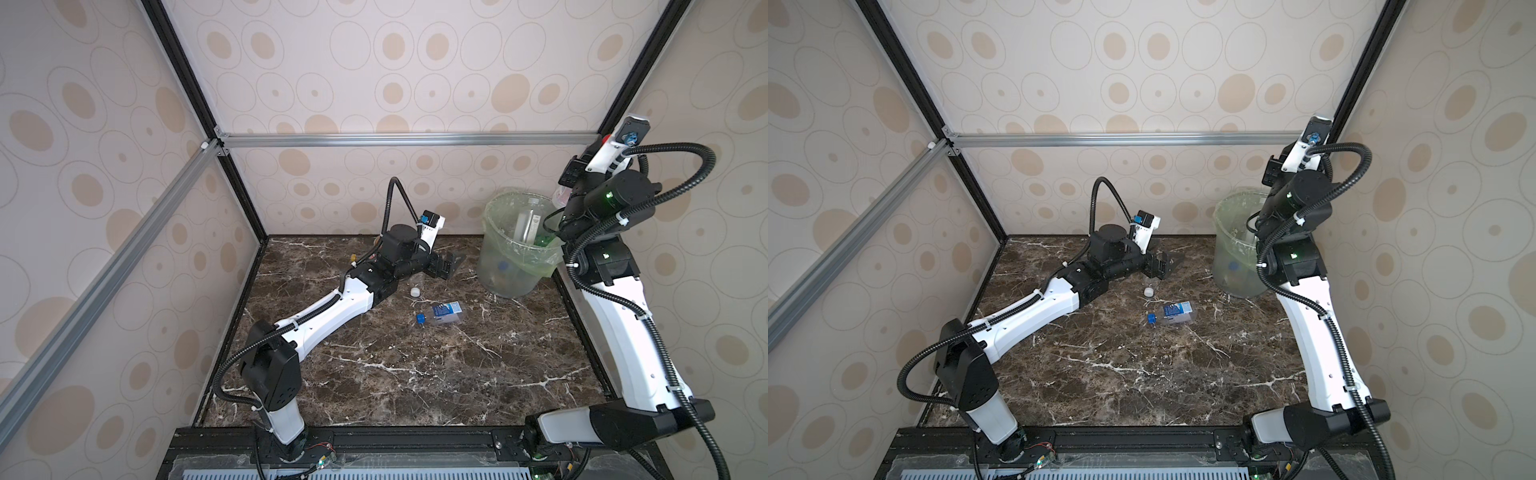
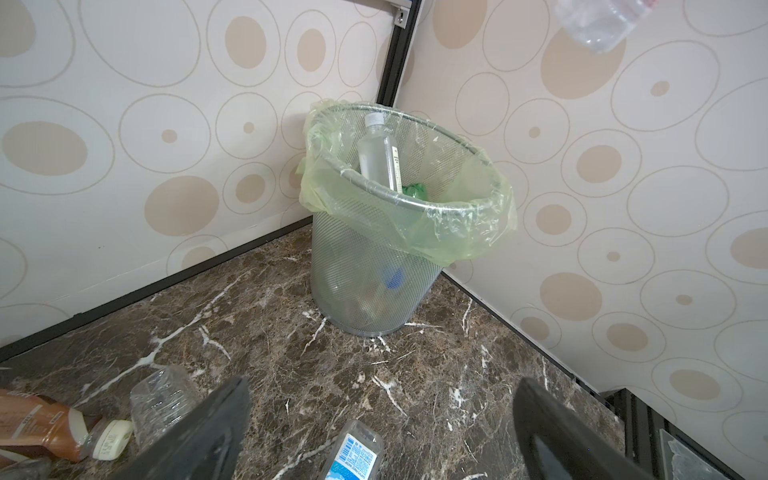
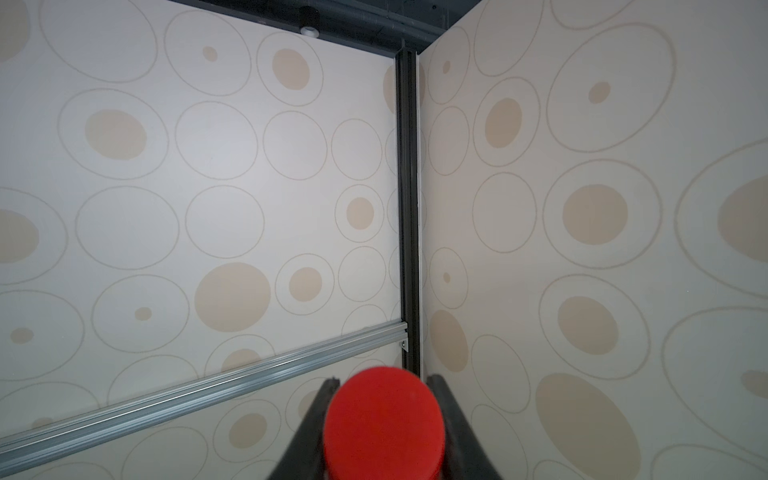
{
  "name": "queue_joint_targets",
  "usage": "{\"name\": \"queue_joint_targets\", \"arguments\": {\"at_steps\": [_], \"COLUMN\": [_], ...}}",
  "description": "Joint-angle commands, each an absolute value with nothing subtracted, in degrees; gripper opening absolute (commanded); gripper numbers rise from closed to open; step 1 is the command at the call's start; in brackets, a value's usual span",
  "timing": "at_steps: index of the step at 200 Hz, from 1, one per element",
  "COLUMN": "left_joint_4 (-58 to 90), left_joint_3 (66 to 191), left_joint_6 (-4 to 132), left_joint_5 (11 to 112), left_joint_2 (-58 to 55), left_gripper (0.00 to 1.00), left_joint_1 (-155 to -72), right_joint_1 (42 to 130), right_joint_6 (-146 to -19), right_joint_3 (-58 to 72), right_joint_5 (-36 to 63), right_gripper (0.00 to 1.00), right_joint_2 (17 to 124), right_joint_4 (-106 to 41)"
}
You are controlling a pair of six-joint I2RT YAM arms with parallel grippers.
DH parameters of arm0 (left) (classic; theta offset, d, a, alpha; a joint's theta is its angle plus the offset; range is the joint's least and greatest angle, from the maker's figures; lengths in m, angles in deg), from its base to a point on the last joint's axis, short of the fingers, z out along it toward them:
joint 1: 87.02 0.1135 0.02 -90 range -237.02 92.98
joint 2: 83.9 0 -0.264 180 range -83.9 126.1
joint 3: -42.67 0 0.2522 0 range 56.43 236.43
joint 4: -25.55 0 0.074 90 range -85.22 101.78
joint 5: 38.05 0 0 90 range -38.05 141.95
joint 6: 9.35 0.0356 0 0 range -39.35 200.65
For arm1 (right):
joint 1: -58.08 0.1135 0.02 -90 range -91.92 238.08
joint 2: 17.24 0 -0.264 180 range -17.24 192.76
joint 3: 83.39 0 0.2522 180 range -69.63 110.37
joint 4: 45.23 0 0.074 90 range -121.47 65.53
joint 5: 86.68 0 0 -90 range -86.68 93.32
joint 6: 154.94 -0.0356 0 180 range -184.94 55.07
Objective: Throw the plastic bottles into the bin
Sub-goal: 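Open the right gripper above the wastebasket to drop the red-capped bottle, then lower the left gripper to the blue-capped water bottle while the right lowers beside the wastebasket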
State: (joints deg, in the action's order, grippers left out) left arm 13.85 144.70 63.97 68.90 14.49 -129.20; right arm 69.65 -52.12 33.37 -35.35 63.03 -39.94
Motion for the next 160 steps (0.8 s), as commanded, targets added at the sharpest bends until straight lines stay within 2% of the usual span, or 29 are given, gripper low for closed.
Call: {"name": "queue_joint_targets", "arguments": {"at_steps": [1, 21, 36, 40, 52, 61, 78, 97, 160], "left_joint_4": [12.89, 12.8, 12.8, 12.84, 12.93, 12.87, 12.84, 13.85, 14.78], "left_joint_3": [146.79, 146.68, 146.52, 146.39, 145.86, 145.37, 144.92, 144.24, 142.8], "left_joint_6": [66.32, 66.19, 65.76, 65.7, 65.54, 65.52, 65.2, 64.17, 62.22], "left_joint_5": [68.12, 68.06, 68.54, 68.57, 68.66, 68.56, 68.53, 69.25, 69.74], "left_joint_2": [15.02, 15.57, 15.77, 15.74, 15.56, 15.29, 15.15, 14.89, 13.15], "left_gripper": [0.99, 0.99, 0.99, 0.99, 0.99, 0.99, 0.99, 0.99, 0.99], "left_joint_1": [-129.54, -129.54, -129.48, -129.49, -129.51, -129.49, -129.48, -129.53, -129.81], "right_joint_1": [67.12, 64.0, 63.21, 62.95, 62.75, 62.76, 62.78, 62.78, 62.76], "right_joint_6": [-60.23, -67.86, -70.06, -70.9, -71.97, -73.22, -73.97, -74.36, -74.68], "right_joint_3": [32.86, 30.91, 29.75, 29.7, 30.56, 31.16, 30.04, 29.13, 29.29], "right_joint_5": [-32.96, -30.28, -29.03, -27.95, -25.1, -24.08, -23.98, -22.99, -22.77], "right_gripper": [0.17, 0.19, 0.26, 0.31, 0.56, 0.69, 0.88, 1.0, 1.0], "right_joint_2": [66.12, 70.37, 74.31, 75.11, 76.48, 76.34, 73.59, 70.25, 64.46], "right_joint_4": [-38.02, -34.2, -32.26, -31.35, -27.51, -25.25, -25.05, -25.45, -22.36]}}
